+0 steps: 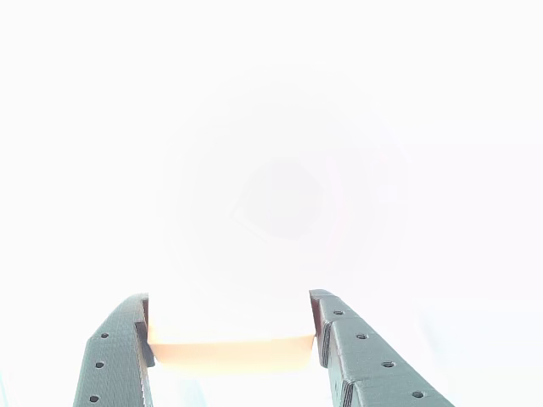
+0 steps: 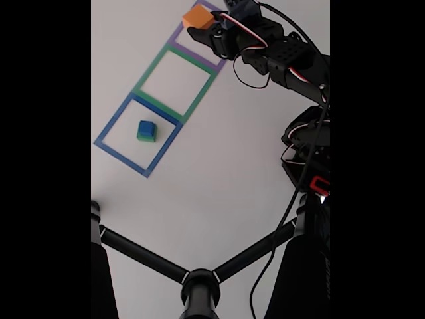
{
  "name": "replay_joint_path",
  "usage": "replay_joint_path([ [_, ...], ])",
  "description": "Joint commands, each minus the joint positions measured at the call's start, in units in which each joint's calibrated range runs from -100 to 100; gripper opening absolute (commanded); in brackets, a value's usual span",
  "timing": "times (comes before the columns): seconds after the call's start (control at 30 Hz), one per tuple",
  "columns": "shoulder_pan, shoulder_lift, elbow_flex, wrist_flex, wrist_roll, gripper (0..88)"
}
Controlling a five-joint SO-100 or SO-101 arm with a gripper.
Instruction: Tower of hanoi
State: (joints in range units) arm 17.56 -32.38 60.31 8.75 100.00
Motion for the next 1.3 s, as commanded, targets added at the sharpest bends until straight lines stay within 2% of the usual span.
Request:
replay_joint_path([
  [0.0, -2.03, -10.78, -16.22, 29.47, 0.0, 16.3],
  [0.1, -4.23, -12.31, -30.4, 47.69, 0.0, 16.0],
  [0.27, -8.64, -11.91, -50.95, 68.74, 0.0, 16.0],
  [0.4, -12.0, -11.35, -62.59, 80.56, 0.0, 16.2],
  [0.53, -15.16, -11.51, -65.59, 85.02, 0.0, 16.3],
  [0.73, -18.23, -11.51, -62.04, 83.15, 0.0, 16.1],
  [0.87, -18.62, -12.88, -52.31, 76.52, 0.0, 16.2],
  [1.27, -18.23, -17.64, -8.95, 35.46, 0.0, 16.2],
])
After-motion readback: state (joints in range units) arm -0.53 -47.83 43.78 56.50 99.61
